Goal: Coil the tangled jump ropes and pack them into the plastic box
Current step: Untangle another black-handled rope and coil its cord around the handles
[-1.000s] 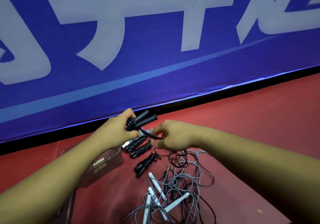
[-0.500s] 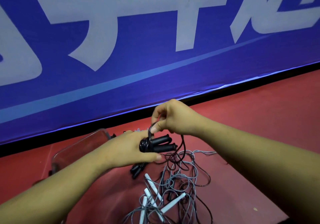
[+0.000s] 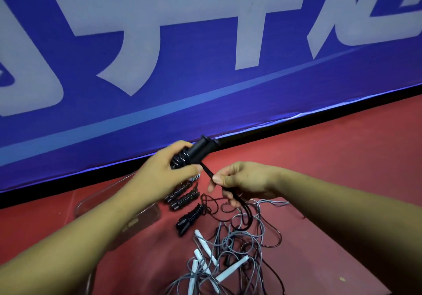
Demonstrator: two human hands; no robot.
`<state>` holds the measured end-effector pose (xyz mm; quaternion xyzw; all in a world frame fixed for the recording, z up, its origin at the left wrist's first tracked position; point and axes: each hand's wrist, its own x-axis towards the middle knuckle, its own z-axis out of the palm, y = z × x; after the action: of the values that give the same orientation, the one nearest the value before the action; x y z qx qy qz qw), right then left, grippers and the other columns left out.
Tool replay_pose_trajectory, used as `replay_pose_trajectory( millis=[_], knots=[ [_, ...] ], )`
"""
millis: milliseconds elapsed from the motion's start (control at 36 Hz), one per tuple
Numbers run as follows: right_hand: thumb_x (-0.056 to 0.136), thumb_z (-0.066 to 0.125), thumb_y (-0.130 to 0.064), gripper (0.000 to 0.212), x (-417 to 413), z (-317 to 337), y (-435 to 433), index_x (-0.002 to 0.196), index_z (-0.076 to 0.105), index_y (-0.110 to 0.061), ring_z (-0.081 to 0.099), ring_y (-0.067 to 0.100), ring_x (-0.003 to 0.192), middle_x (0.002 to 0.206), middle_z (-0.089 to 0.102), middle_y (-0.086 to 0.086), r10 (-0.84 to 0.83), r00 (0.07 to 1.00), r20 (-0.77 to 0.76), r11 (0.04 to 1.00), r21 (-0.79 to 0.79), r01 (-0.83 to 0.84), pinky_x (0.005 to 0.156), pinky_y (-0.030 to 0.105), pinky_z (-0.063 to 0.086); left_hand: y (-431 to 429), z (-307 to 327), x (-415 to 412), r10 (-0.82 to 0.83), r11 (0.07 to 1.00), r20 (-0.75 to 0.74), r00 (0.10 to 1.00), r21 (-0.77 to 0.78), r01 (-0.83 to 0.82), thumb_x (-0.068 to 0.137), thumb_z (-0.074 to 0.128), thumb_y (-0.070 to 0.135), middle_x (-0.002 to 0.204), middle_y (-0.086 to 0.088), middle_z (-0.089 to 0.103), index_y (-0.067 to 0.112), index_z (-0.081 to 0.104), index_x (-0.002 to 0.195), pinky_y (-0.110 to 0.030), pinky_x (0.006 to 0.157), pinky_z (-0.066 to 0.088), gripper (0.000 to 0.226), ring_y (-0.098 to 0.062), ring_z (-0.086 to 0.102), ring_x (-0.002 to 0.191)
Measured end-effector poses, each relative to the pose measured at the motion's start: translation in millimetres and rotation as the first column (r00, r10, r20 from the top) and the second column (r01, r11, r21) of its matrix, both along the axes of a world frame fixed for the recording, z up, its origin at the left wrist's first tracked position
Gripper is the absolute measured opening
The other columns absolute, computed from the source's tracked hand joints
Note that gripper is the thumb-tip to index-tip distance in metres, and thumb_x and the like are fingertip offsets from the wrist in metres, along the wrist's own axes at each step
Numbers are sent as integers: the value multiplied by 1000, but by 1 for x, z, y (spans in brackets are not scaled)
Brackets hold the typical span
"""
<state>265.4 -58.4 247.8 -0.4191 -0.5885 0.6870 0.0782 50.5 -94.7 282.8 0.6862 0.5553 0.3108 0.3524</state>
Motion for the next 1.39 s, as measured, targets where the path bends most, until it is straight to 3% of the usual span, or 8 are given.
replay_pose_trajectory(
  millis=[194,361,611,833,972,1056,1167,1389],
  knots=[
    [103,48,-24,24,-36,27,-18,108,63,-6,34,9,44,54,40,-5,46,992,117,969,238,-73,44,21,30,20,-11,-39,188,982,-447,875,80,-171,83,72,35,71,3,62,32,45,99,-32,59,40,31,-17,57,66],
    [95,57,-15,19,-61,52,-25,80,62,-6,44,16,52,61,51,5,97,929,357,681,657,-324,51,21,36,25,-24,-46,139,990,-738,660,98,-98,80,65,34,79,3,63,34,34,96,-36,65,50,35,-26,60,76],
    [92,60,-19,12,-41,43,2,94,72,-18,65,18,89,92,73,0,-70,959,275,552,811,-192,83,37,52,4,-26,-3,-254,965,-723,642,-142,222,58,53,90,80,16,62,41,46,99,-36,72,52,64,-8,58,77],
    [81,80,-22,19,-14,33,17,83,67,-8,41,8,46,57,51,-3,-177,982,69,744,662,88,49,19,37,-11,-18,11,-289,957,-408,866,-142,252,76,67,59,67,13,59,31,60,98,-25,58,39,36,-3,52,60],
    [86,74,-17,10,-4,22,18,86,74,-6,43,19,51,59,53,5,-199,980,-17,871,454,185,48,24,35,-13,-13,17,-255,963,-195,947,-141,230,80,73,39,67,8,59,28,63,98,-30,60,45,24,-7,52,55],
    [93,55,1,20,-4,15,13,84,71,-7,44,17,44,57,54,8,-183,983,30,924,346,161,46,23,37,-11,-10,15,-125,991,-148,981,-71,116,78,76,45,72,3,66,36,53,106,-32,60,49,37,-15,59,57],
    [99,52,-14,27,-8,8,5,75,63,-16,50,18,49,60,56,4,-105,990,89,984,154,91,49,25,44,-8,-8,8,-140,990,-91,986,-24,138,79,74,51,96,6,72,61,41,129,-29,82,54,61,-12,67,80],
    [105,43,-29,29,-24,11,-7,111,64,-11,39,12,44,59,39,-1,3,990,142,986,167,-27,48,24,37,13,-5,-21,97,995,-269,958,21,-95,80,77,42,66,8,62,34,57,94,-29,61,44,25,-10,56,57]
  ],
)
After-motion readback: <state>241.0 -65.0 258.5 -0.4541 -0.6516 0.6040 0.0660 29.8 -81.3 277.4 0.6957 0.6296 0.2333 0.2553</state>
